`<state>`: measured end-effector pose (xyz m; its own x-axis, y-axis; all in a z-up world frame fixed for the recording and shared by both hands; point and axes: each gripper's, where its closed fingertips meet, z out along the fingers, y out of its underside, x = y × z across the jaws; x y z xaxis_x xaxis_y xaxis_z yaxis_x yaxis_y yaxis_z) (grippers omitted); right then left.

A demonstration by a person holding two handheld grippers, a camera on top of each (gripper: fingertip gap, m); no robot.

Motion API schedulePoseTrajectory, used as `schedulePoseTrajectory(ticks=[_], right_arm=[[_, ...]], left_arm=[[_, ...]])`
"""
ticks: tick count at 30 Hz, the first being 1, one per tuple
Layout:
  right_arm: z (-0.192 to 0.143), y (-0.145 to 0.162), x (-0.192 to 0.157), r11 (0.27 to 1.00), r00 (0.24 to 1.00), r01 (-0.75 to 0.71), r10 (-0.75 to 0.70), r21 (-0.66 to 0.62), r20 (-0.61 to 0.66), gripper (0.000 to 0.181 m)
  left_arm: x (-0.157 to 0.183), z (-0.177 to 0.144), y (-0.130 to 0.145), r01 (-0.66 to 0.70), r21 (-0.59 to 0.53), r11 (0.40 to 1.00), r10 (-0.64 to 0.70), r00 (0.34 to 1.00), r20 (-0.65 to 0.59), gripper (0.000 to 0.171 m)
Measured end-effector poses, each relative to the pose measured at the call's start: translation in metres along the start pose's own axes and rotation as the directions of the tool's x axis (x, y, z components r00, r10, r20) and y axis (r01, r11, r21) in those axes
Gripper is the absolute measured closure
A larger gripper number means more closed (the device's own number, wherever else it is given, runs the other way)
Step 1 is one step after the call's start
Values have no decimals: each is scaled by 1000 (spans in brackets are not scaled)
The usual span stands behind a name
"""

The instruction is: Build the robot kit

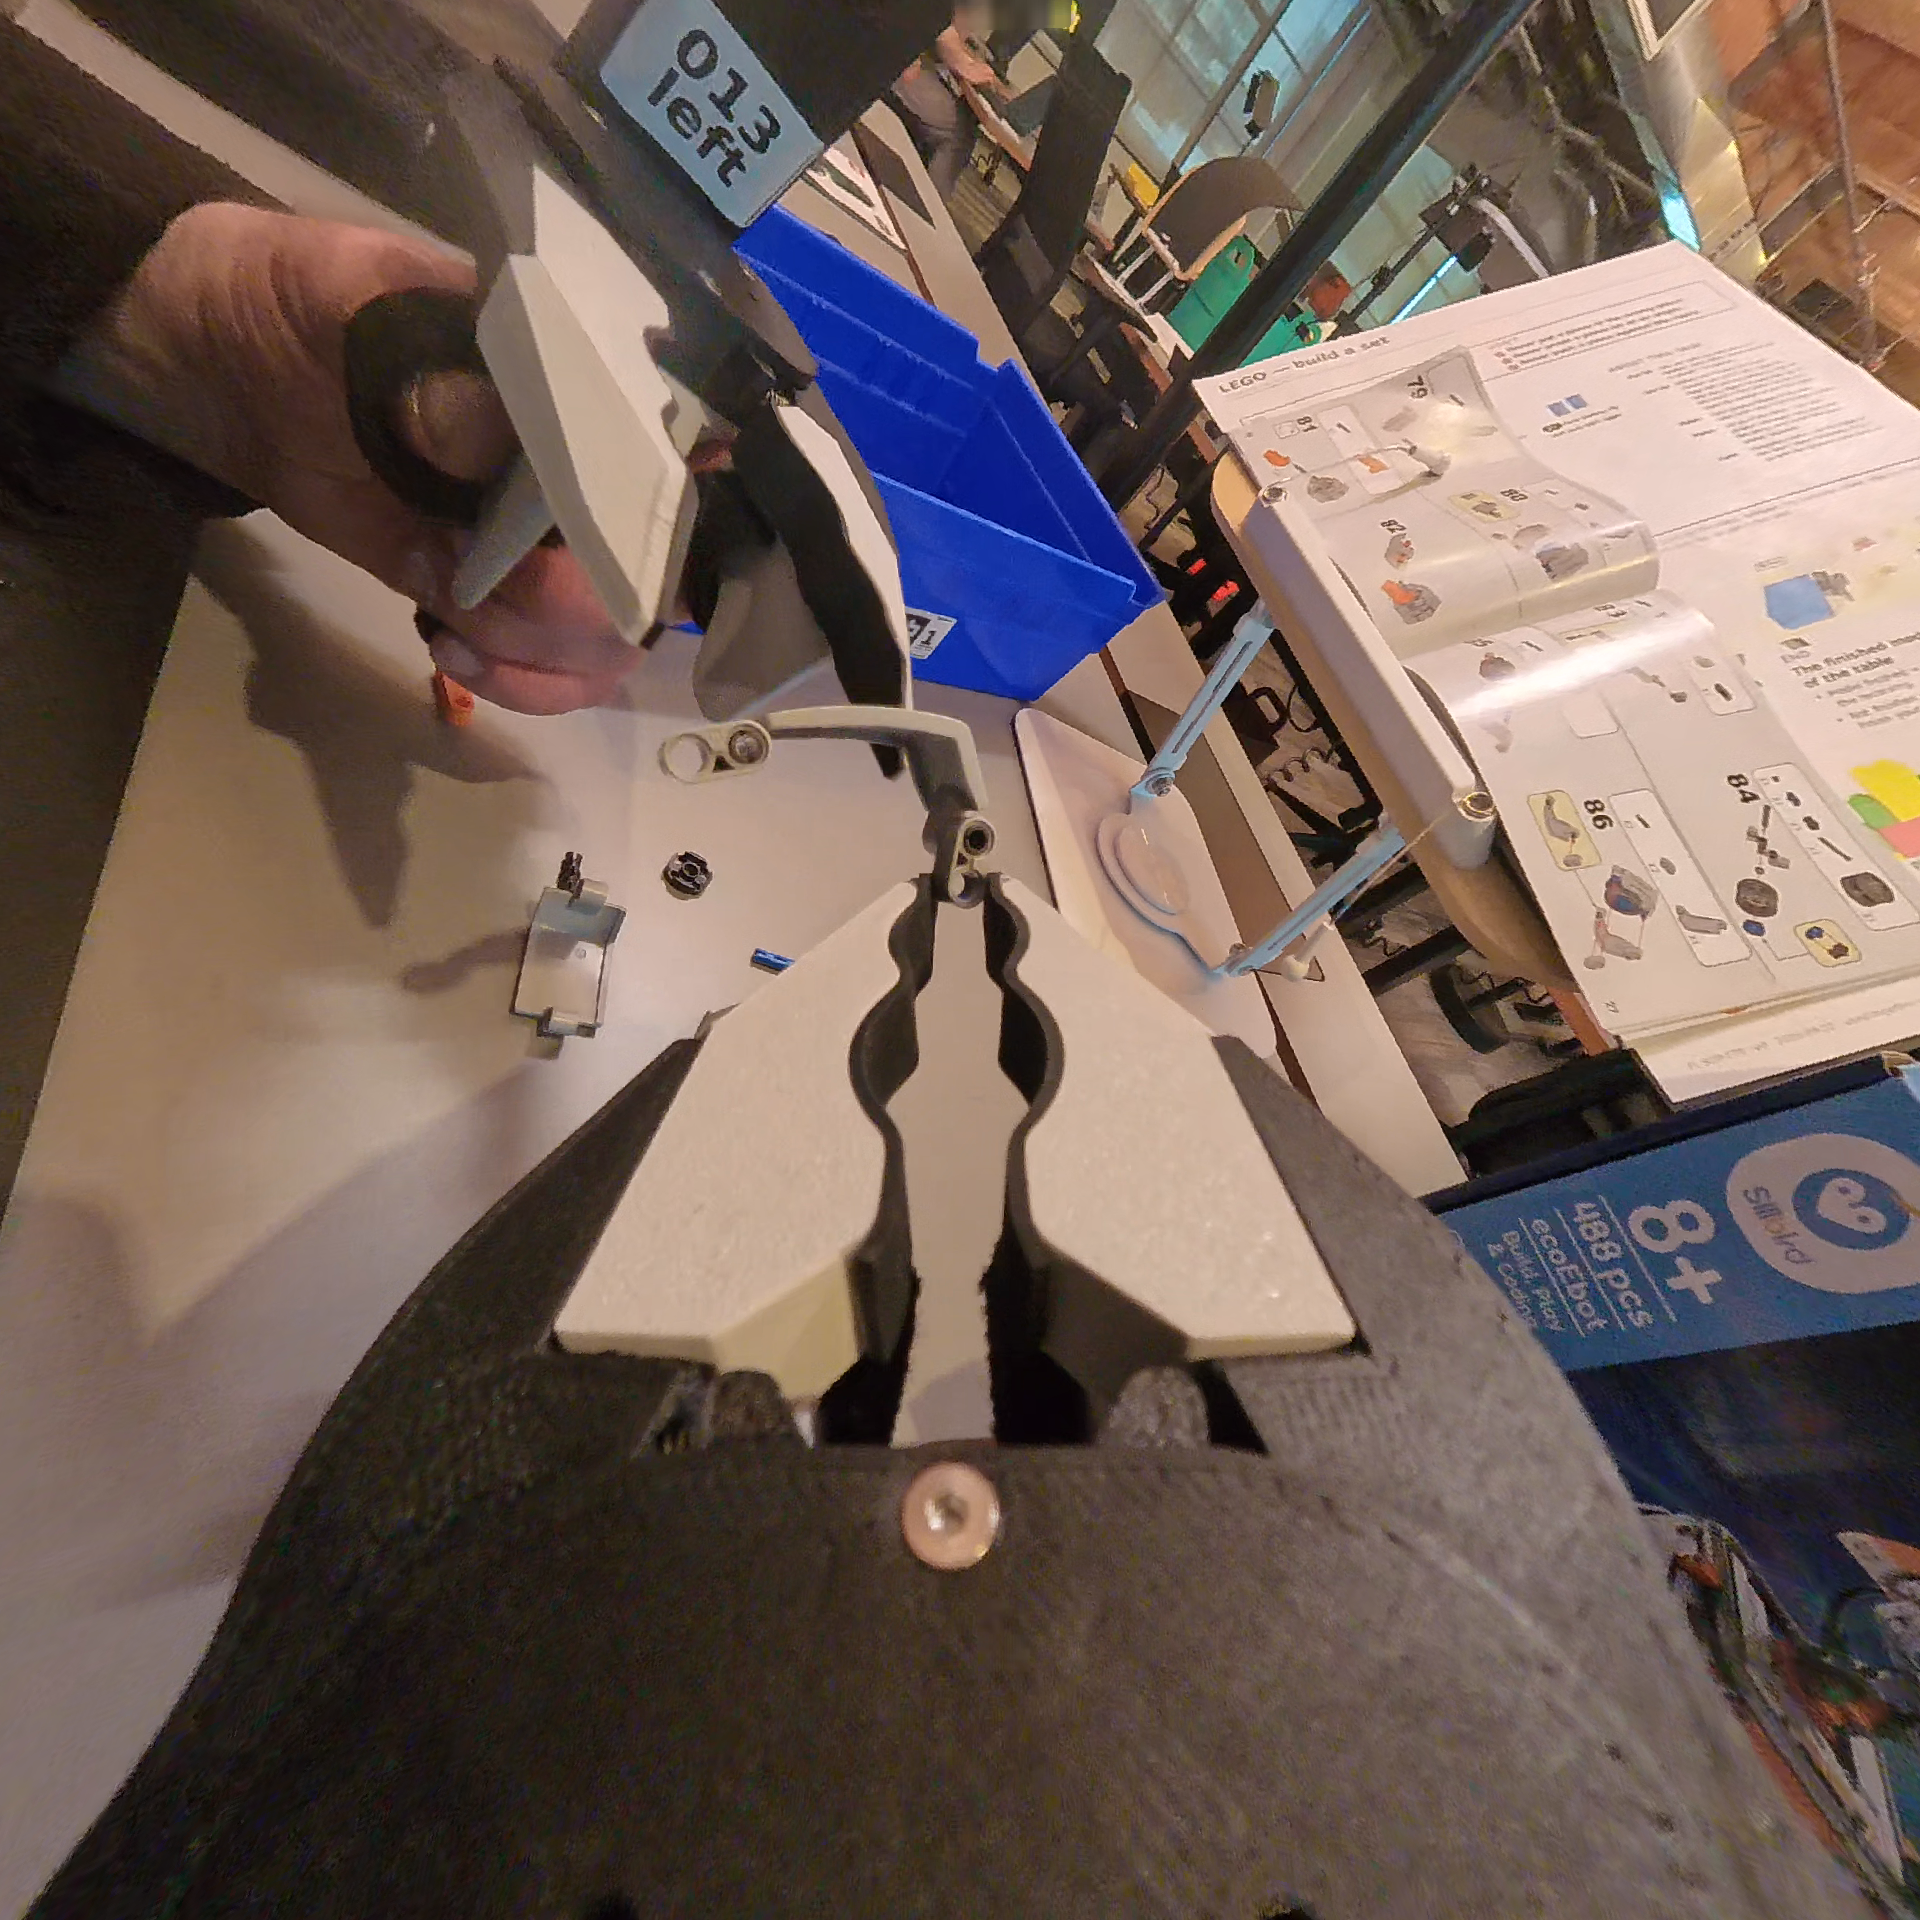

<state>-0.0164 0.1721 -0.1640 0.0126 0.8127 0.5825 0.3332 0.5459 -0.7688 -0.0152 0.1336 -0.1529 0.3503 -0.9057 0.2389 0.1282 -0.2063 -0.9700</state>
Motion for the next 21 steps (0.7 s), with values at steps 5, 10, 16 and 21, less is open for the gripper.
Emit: schedulePoseTrajectory(ticks=[5,10,16,21], right_arm=[[3,1,-9,995,995,95,-95,-28,3,175],[7,2,-21,970,973,232,-233,-68,3,175],[7,0,-25,956,959,283,-283,-76,5,175],[8,3,-26,960,963,269,-268,-80,20,174]], left_arm=[[-4,1,4,46,-12,999,-46,999,2,122],[-4,6,15,100,-65,993,-102,995,-19,127],[-5,5,18,140,-71,988,-143,989,-34,140],[-6,6,20,124,-85,989,-126,992,-15,143]])
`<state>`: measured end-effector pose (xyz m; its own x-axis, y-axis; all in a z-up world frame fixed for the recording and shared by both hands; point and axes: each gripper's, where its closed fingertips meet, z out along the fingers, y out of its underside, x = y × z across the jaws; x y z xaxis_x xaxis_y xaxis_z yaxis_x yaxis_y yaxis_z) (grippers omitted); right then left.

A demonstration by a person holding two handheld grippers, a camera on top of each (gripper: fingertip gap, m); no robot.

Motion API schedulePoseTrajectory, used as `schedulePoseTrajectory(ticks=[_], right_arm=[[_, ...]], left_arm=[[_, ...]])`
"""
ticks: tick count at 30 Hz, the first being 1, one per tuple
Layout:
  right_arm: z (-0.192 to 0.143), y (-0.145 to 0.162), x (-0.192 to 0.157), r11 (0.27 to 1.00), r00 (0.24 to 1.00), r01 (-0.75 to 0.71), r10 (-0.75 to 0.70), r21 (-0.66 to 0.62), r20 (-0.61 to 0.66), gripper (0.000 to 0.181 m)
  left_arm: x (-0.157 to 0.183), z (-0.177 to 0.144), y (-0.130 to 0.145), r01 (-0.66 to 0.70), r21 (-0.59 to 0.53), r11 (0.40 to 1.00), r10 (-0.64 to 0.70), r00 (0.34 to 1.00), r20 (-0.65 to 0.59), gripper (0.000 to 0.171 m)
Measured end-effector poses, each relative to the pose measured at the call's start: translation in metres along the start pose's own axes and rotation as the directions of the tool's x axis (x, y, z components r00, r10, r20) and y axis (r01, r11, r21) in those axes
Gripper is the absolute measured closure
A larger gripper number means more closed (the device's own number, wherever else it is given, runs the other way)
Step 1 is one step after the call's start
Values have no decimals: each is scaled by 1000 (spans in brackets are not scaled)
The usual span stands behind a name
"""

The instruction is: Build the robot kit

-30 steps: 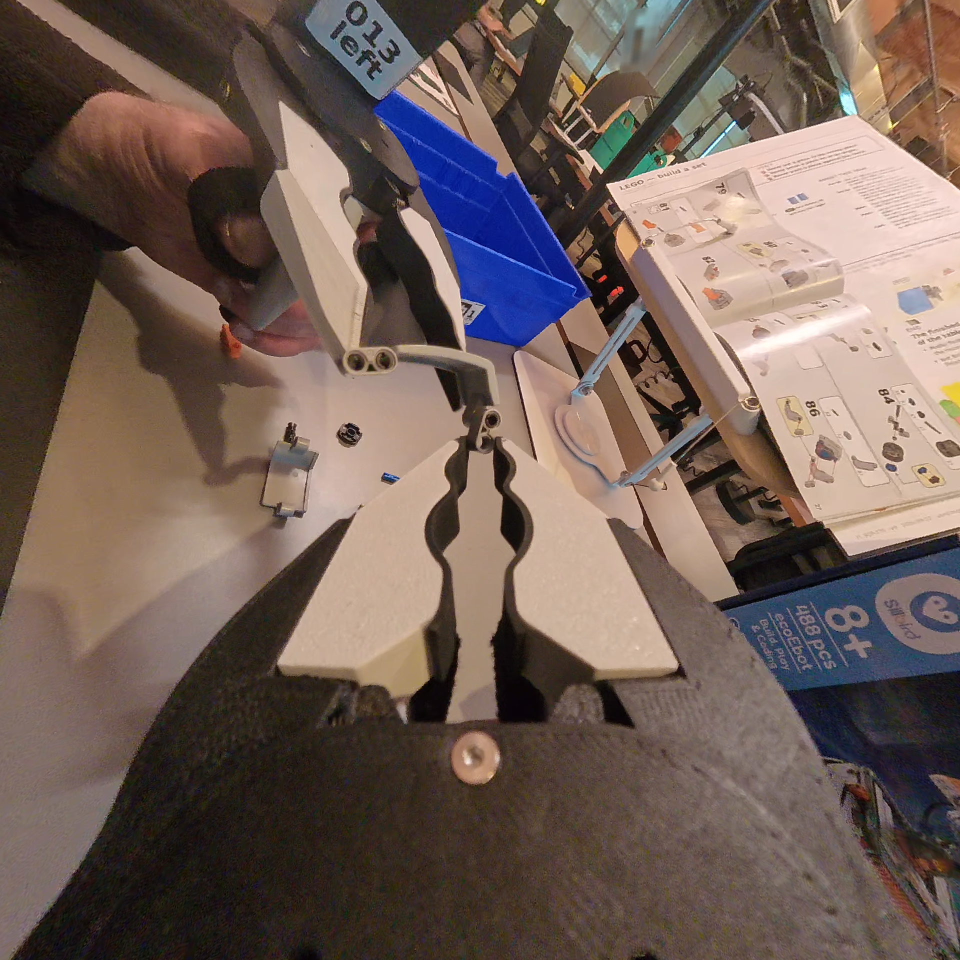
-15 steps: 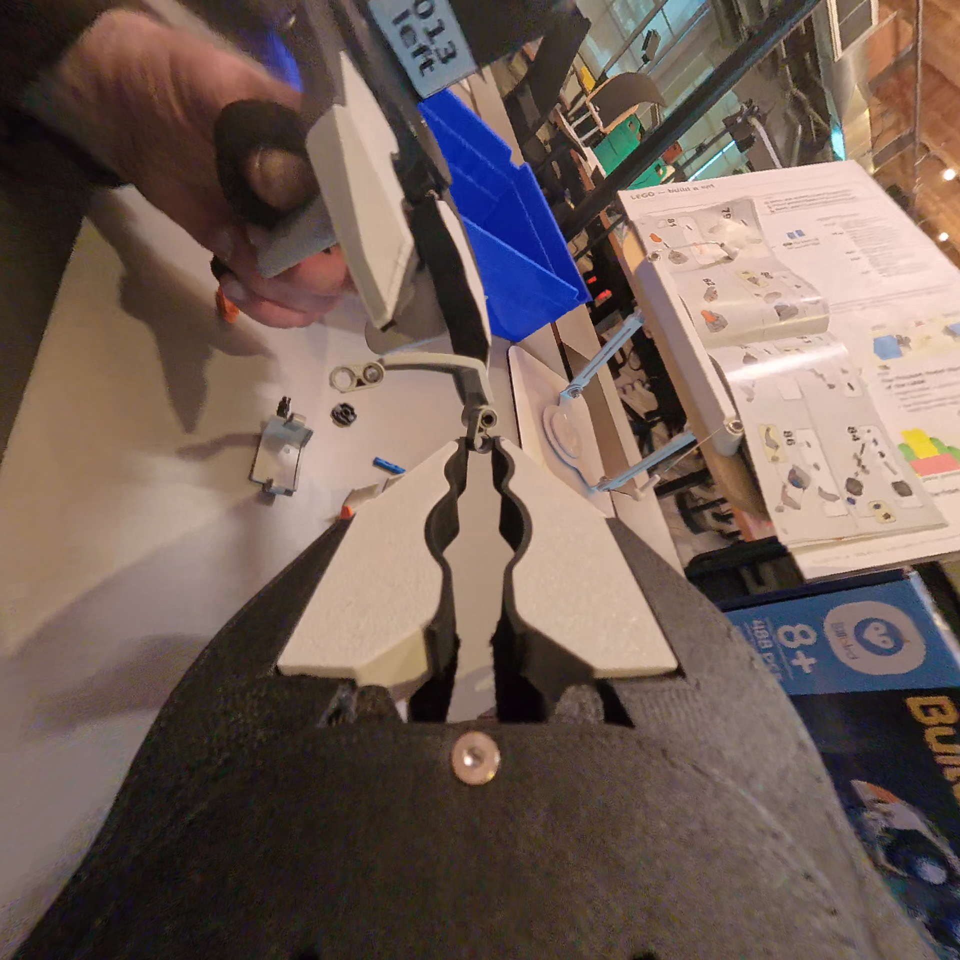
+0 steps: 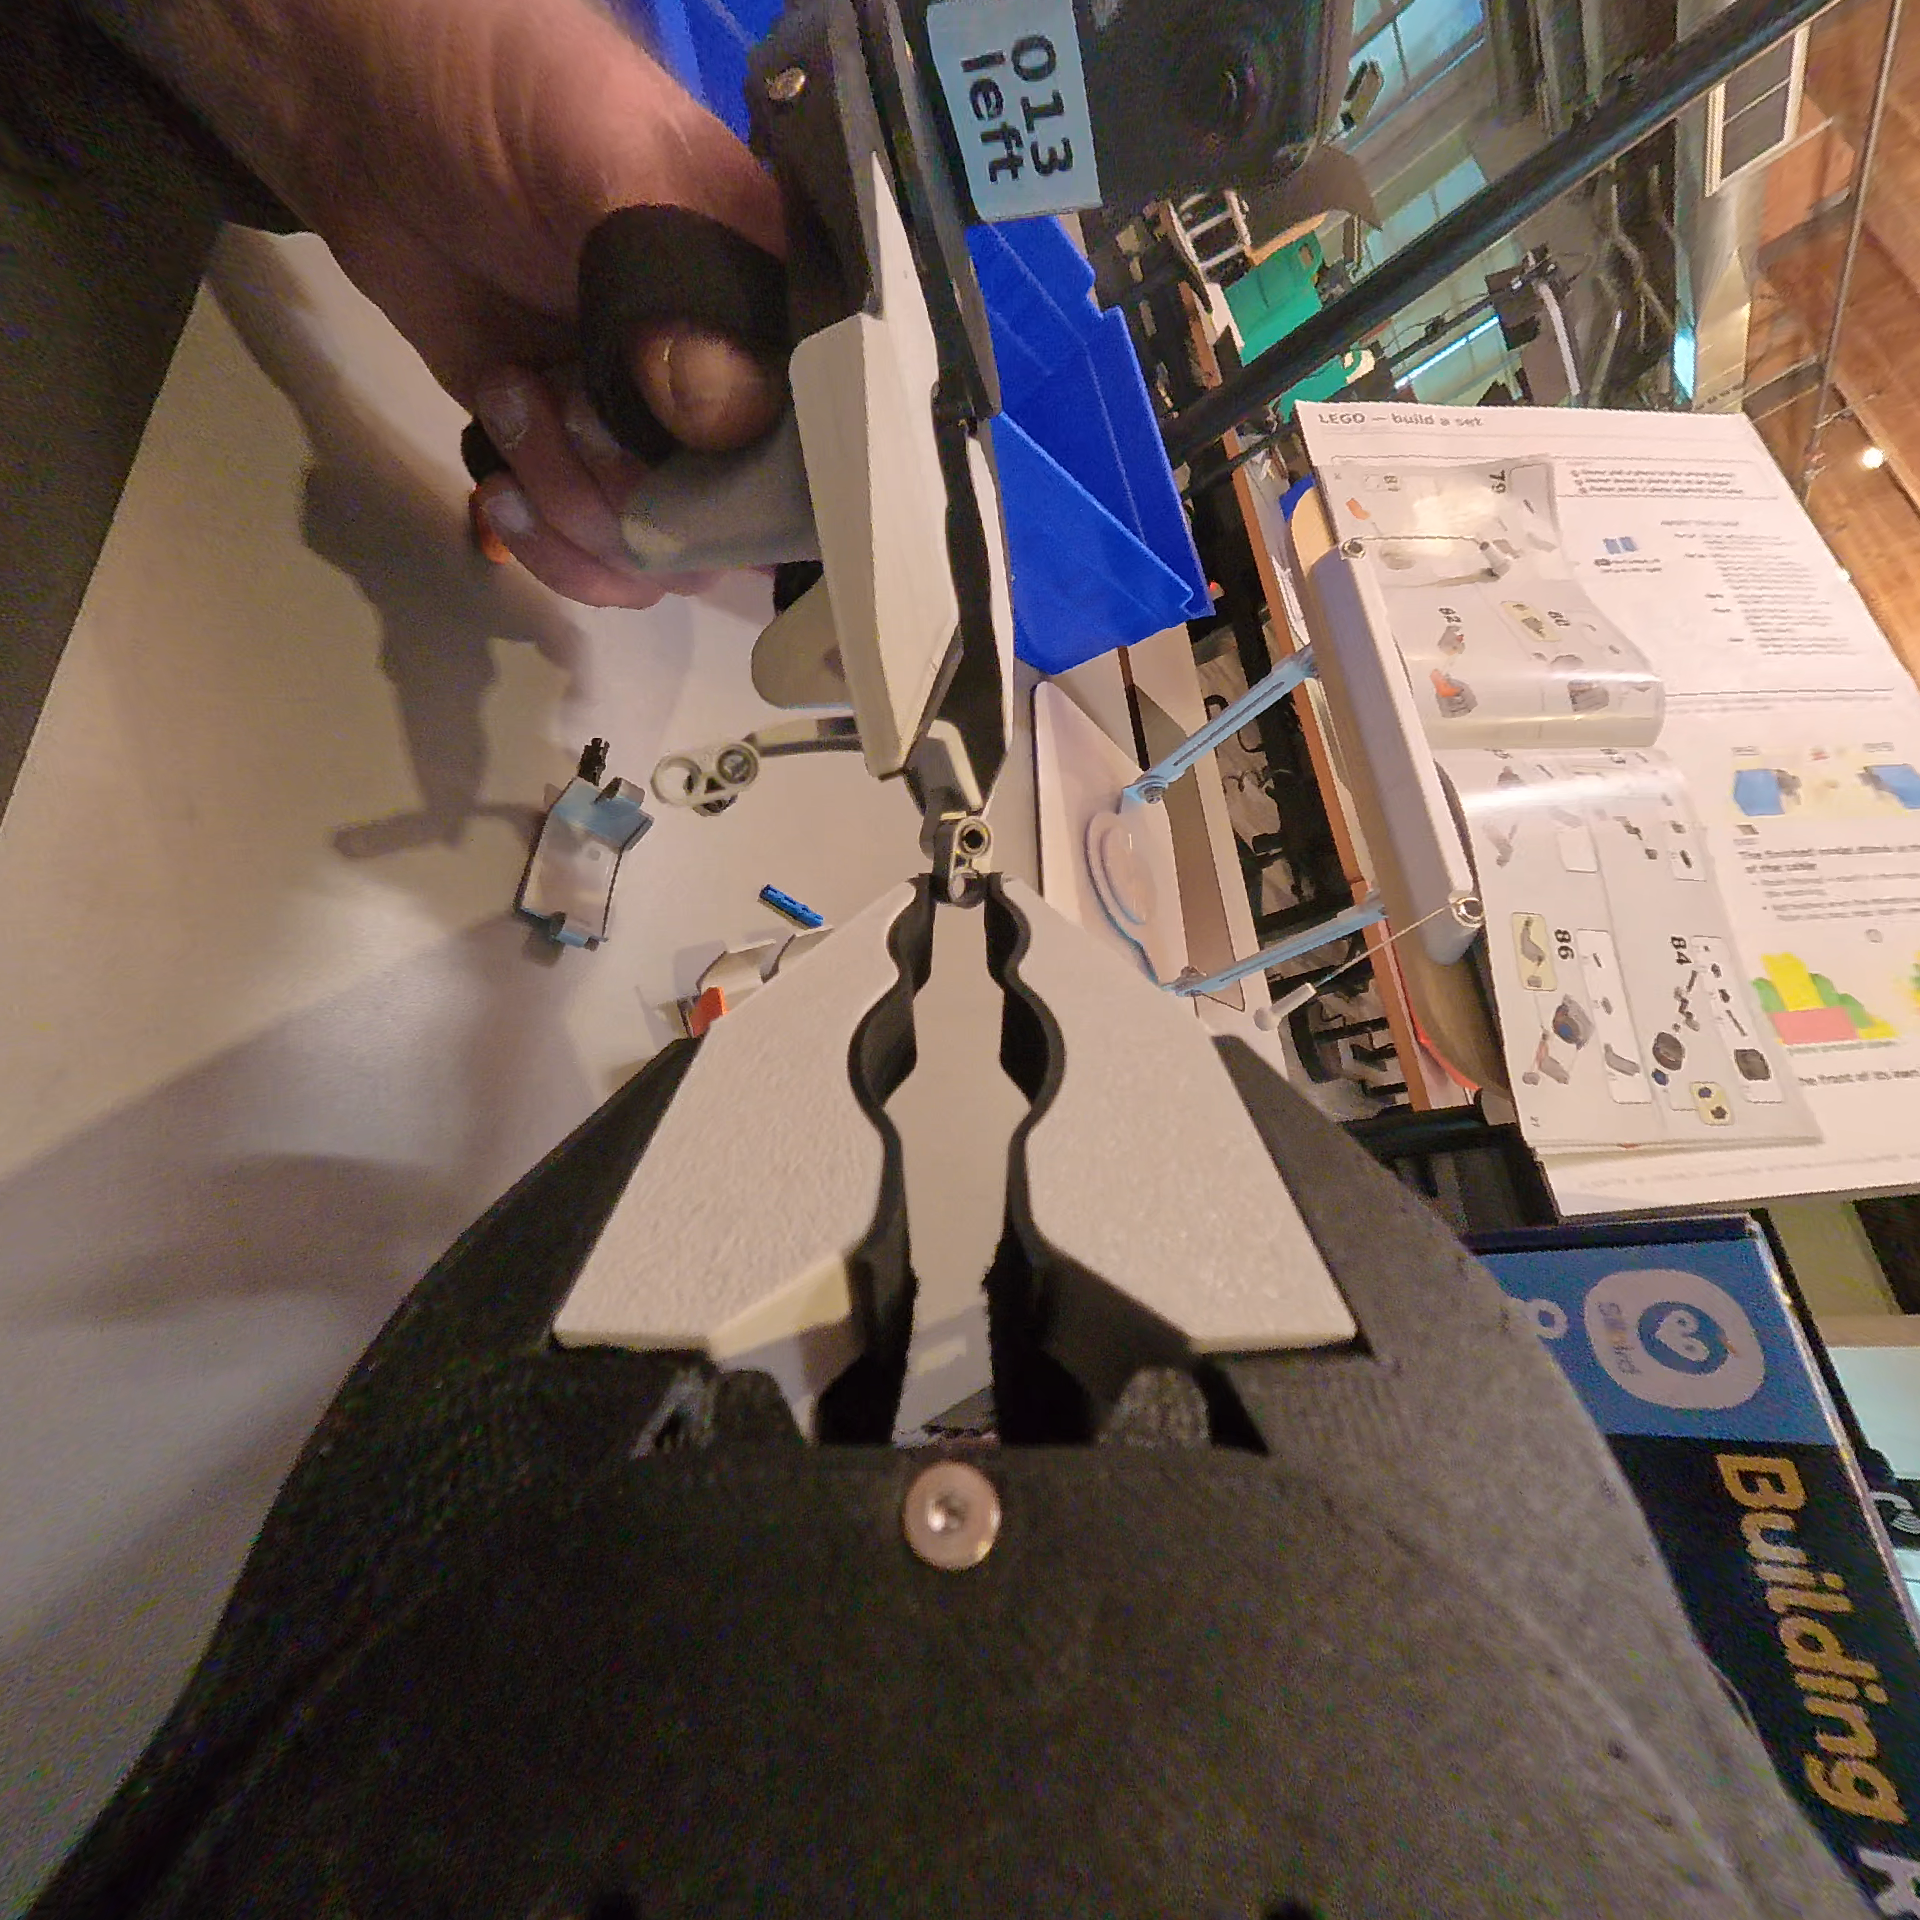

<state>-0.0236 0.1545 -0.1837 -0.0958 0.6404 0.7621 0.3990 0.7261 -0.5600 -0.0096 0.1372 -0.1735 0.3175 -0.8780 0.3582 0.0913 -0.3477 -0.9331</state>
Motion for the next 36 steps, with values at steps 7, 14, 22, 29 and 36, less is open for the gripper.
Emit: schedulePoseTrajectory(ticks=[7,14,22,29,36], right_arm=[[-1,2,8,1000,999,-13,13,-6,-40,167],[-11,-2,25,904,913,-406,395,134,101,163],[4,-17,-2,801,795,-586,540,120,276,154],[10,-13,-5,843,838,-530,504,92,211,177],[7,-9,-1,847,841,-525,499,91,207,181]], left_arm=[[-4,-9,-15,-26,80,996,22,999,40,145],[-9,-21,-30,-127,139,982,106,983,150,146],[-12,-19,-33,-177,141,974,146,968,203,148],[-9,-15,-30,-188,126,974,161,967,198,149],[-10,-16,-31,-178,139,974,151,970,189,161]])
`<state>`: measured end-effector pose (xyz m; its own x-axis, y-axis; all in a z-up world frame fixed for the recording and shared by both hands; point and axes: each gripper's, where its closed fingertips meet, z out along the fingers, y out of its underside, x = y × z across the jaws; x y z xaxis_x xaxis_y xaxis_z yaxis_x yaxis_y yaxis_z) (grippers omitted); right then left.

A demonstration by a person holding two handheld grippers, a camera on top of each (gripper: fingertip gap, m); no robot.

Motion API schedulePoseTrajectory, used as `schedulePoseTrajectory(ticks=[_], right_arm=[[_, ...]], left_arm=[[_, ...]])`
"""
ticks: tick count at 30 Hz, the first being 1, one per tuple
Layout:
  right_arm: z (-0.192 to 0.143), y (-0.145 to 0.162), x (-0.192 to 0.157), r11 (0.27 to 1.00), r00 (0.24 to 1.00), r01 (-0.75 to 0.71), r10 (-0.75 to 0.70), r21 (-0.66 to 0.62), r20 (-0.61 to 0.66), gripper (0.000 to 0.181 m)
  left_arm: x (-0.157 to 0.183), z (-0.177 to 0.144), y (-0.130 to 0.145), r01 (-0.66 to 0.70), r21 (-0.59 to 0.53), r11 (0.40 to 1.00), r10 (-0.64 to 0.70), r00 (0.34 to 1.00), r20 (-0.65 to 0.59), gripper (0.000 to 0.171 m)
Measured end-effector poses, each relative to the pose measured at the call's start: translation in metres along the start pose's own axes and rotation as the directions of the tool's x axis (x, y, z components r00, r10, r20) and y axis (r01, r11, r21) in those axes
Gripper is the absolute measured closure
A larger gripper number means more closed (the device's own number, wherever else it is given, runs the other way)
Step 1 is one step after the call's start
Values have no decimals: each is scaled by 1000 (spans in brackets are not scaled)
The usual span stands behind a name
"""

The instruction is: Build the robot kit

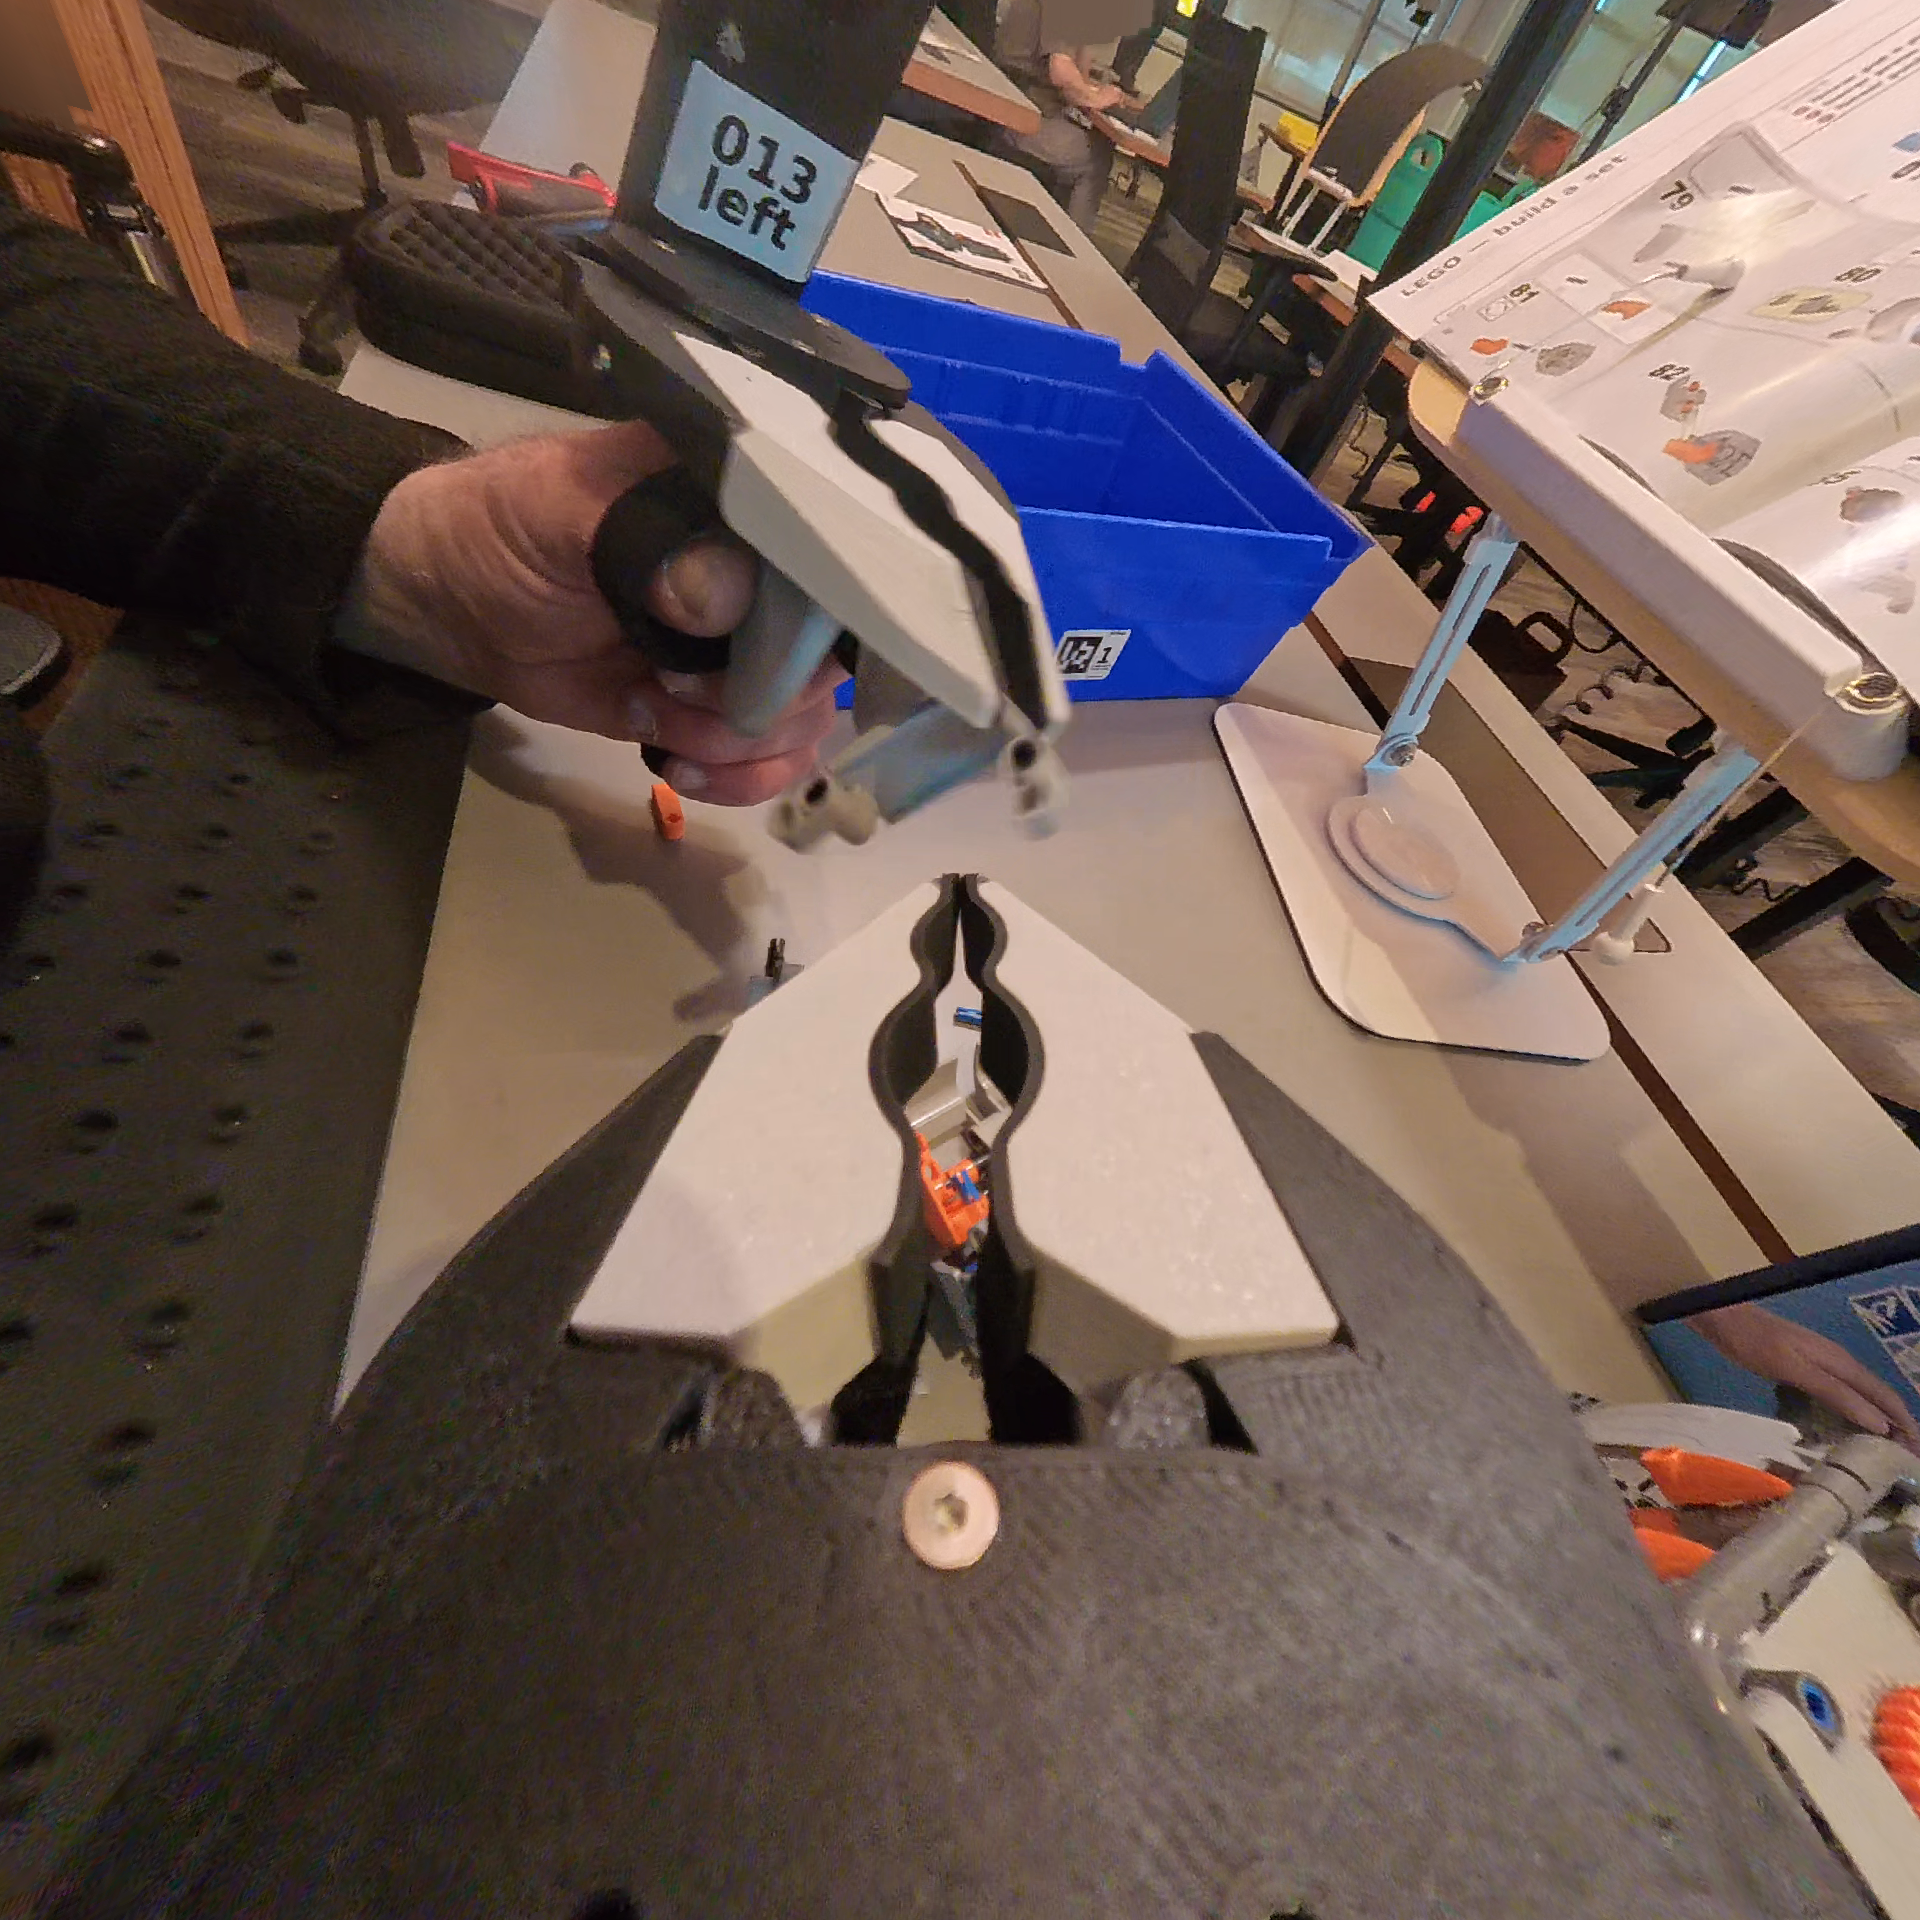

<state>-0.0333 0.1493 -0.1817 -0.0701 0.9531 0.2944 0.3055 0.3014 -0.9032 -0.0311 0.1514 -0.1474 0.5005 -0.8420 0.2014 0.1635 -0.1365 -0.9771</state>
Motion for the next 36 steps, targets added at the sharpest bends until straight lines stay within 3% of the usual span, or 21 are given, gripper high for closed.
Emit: schedulePoseTrajectory(ticks=[1,12,16,20,23,30,34,36], right_arm=[[0,0,-2,1000,1000,3,-3,0,6,181],[-3,3,5,1000,1000,8,-8,-18,-21,181],[-10,4,17,1000,999,-7,6,-18,-51,181],[-9,9,19,999,999,-11,9,-41,-47,180],[-5,16,15,997,999,7,-10,-79,-32,178],[17,43,-7,977,996,76,-68,-198,49,172],[32,54,-18,953,987,157,-142,-258,75,172],[35,56,-20,944,982,189,-175,-272,75,172]], left_arm=[[2,0,-1,-3,6,1000,3,1000,-12,171],[-6,-1,7,4,-48,999,-3,1000,14,171],[-9,4,31,34,-186,982,-30,999,21,170],[-21,1,43,-59,-302,952,94,990,103,165],[-29,-7,29,-93,-280,956,142,976,163,165],[-40,-16,13,-17,-190,982,58,975,213,165],[-41,-12,41,-12,-347,938,90,974,209,164],[-38,-12,68,-16,-493,870,123,975,185,158]])
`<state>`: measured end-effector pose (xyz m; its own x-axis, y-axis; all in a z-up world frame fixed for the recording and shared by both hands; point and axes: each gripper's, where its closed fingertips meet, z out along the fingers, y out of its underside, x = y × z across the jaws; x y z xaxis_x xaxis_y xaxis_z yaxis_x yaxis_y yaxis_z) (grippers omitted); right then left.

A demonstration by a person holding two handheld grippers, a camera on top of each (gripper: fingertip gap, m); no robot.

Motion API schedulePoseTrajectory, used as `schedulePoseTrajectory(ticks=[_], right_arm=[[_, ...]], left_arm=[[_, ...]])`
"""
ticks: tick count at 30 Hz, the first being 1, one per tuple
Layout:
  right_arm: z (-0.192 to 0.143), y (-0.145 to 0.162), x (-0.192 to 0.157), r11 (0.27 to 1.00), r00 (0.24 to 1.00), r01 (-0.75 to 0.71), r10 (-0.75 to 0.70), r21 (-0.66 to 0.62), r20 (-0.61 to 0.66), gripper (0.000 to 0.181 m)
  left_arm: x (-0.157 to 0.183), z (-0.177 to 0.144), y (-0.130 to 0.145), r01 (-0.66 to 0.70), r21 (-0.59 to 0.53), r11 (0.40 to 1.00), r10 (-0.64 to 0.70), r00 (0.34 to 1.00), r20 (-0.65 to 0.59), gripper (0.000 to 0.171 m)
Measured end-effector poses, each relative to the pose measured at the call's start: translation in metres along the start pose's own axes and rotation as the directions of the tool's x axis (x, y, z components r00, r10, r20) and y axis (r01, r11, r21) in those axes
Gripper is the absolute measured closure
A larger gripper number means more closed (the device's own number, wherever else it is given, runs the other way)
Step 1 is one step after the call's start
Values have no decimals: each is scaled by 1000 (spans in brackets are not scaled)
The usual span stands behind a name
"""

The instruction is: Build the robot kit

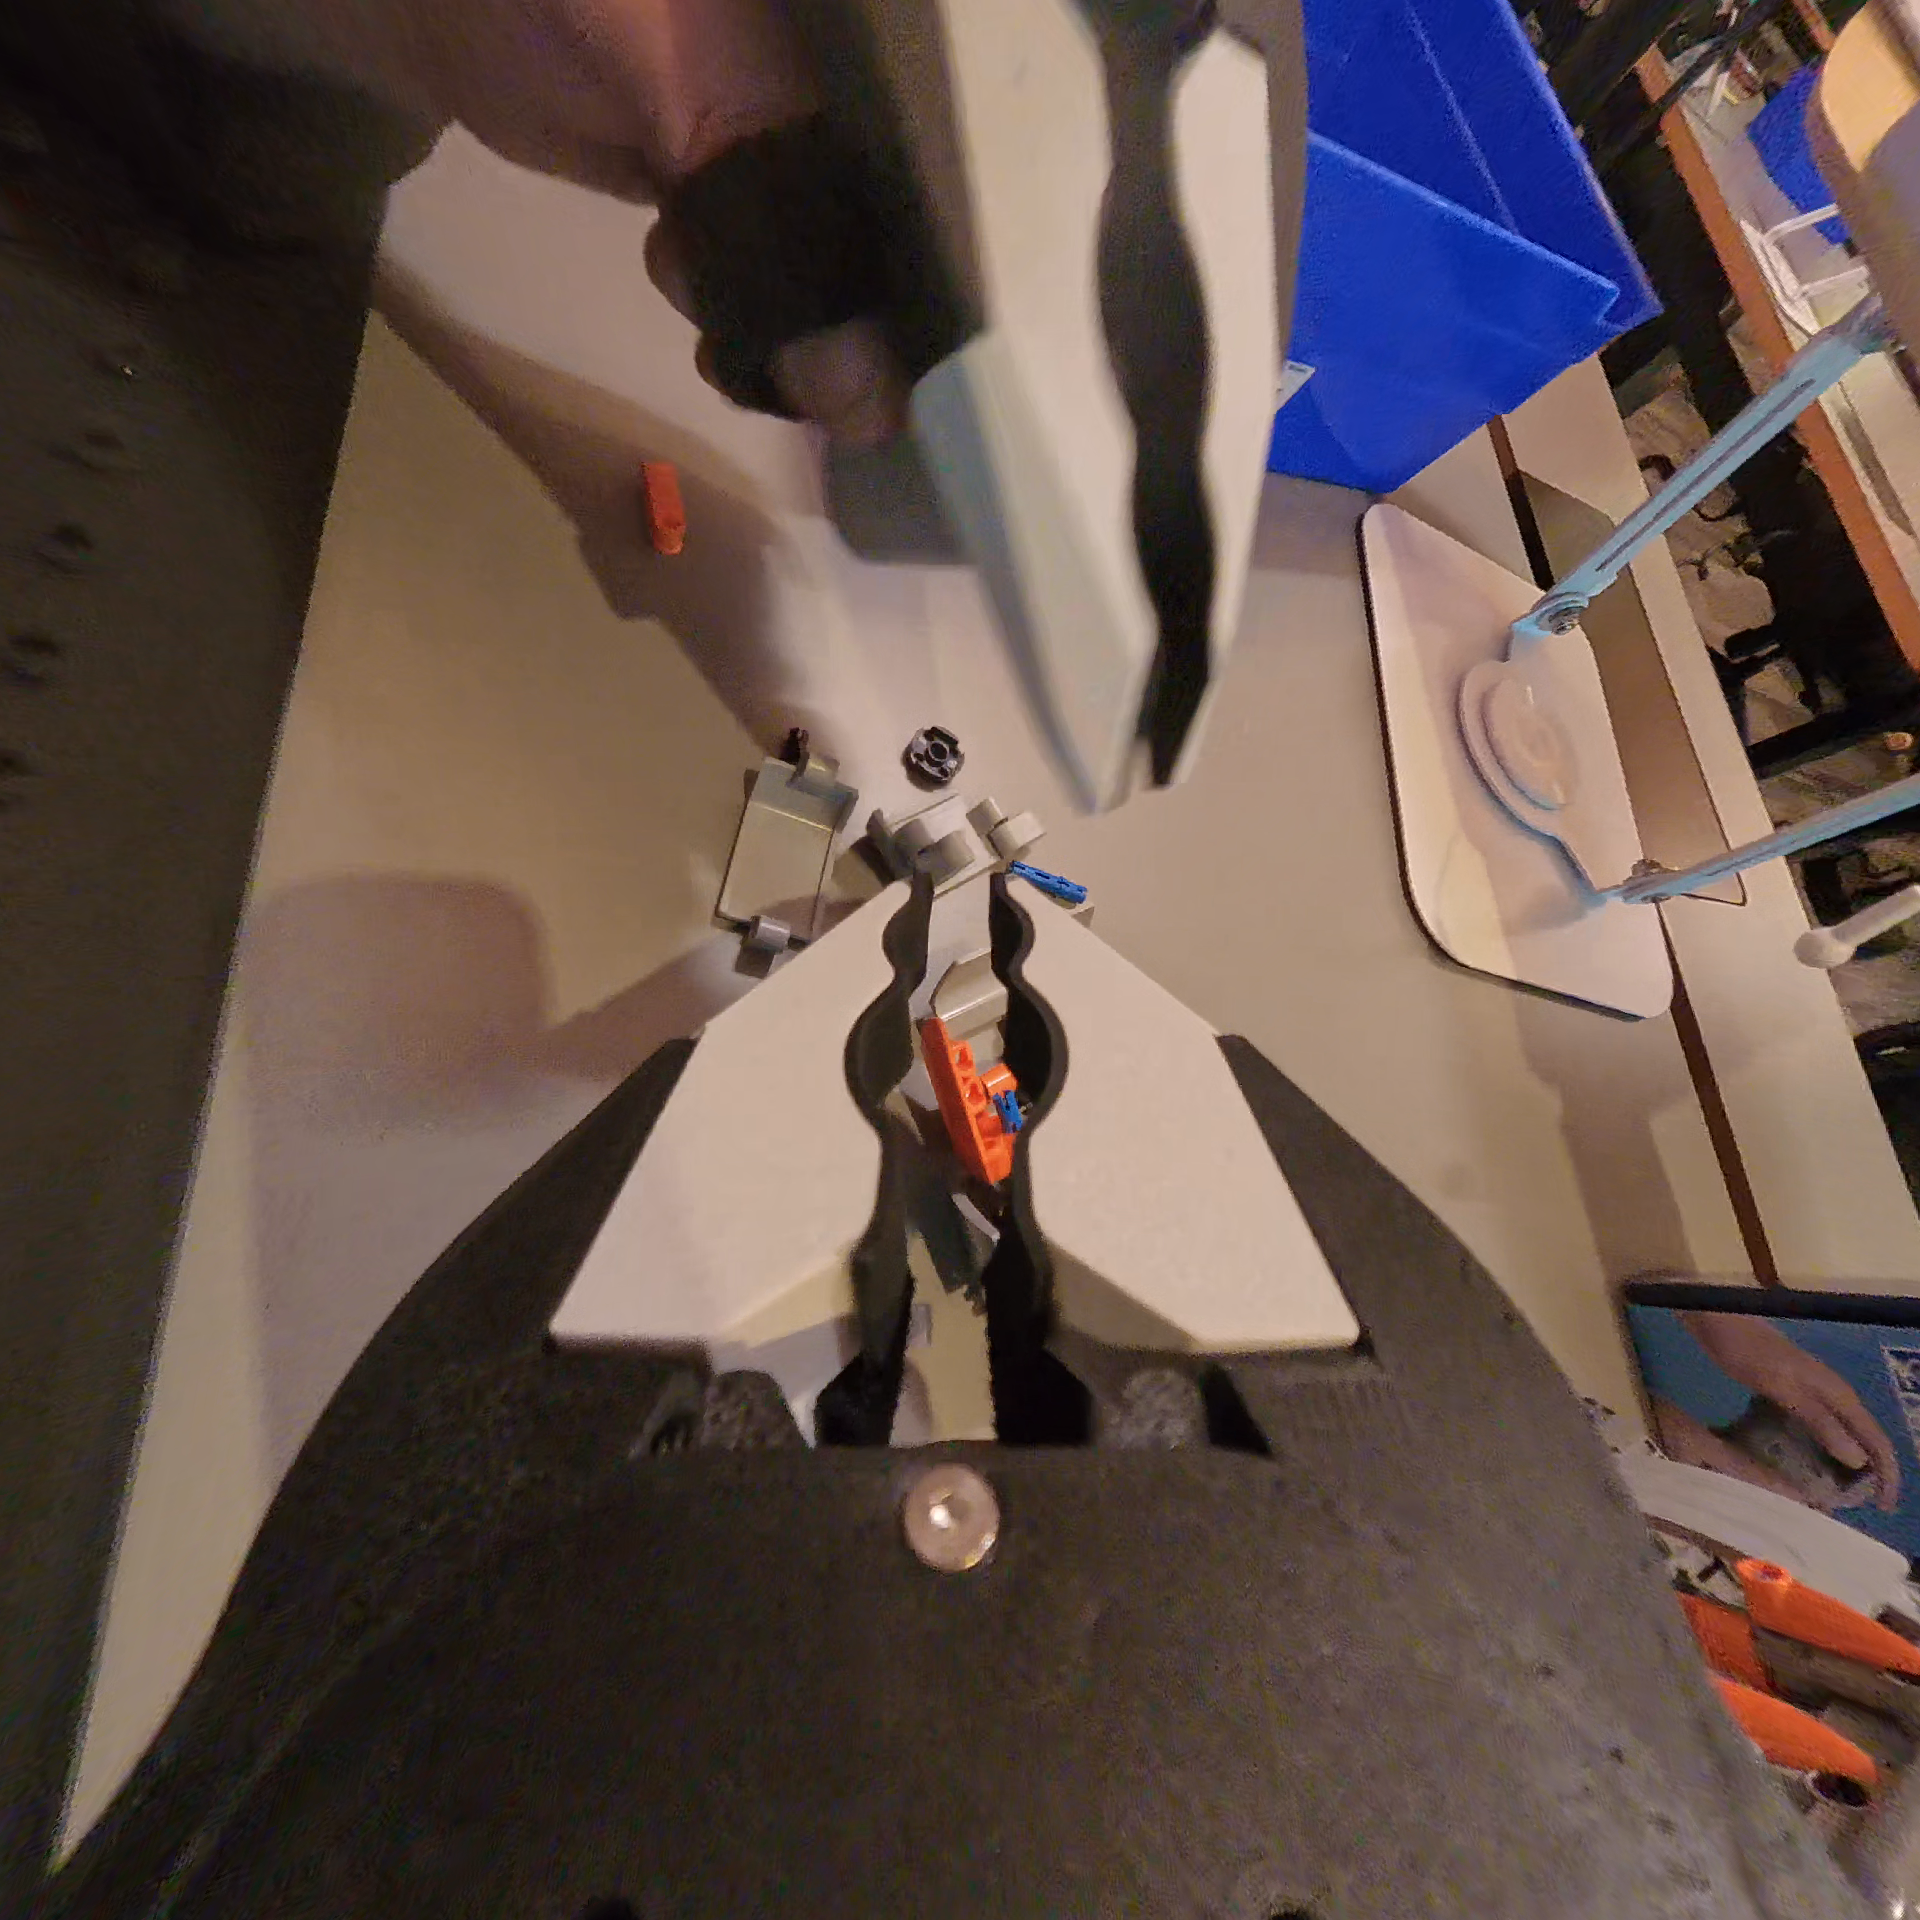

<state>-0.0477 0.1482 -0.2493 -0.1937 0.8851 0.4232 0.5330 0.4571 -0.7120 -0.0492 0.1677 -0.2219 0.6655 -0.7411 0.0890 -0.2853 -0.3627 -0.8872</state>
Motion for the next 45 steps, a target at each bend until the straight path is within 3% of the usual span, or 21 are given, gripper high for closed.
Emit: schedulePoseTrajectory(ticks=[4,8,12,14,20,24,28,33,36,42,45], right_arm=[[-3,0,4,1000,1000,-14,14,8,-15,173],[-6,1,7,1000,999,-24,24,11,-21,172],[-9,0,7,1000,1000,-13,13,14,-27,172],[-11,-1,9,1000,999,-13,14,20,-34,173],[-19,-3,16,997,998,-56,58,53,-38,167],[-24,-17,9,992,1000,-2,5,123,-26,157],[-26,-24,-4,987,996,93,-92,132,-17,162],[-31,-28,-13,981,992,111,-118,160,36,165],[-33,-27,-19,980,989,111,-124,163,76,157],[-33,-27,-17,981,990,123,-133,153,56,167],[-31,-25,-15,983,991,120,-128,140,49,163]], left_arm=[[1,12,51,-101,-309,946,117,993,34,139],[5,17,63,-87,-356,931,94,996,3,142],[5,21,80,-108,-426,898,117,993,-6,168],[-1,18,77,-129,-434,892,156,987,27,168],[8,5,36,-185,-236,954,190,982,-1,167],[35,-3,12,-148,-64,987,137,978,-156,167],[42,-6,7,-153,-19,988,145,967,-208,167],[51,-8,3,-165,10,986,162,954,-252,168],[53,-8,3,-164,14,986,162,952,-261,167],[57,-8,4,-166,18,986,165,943,-288,167],[65,-11,-1,-148,51,988,157,931,-330,167]])
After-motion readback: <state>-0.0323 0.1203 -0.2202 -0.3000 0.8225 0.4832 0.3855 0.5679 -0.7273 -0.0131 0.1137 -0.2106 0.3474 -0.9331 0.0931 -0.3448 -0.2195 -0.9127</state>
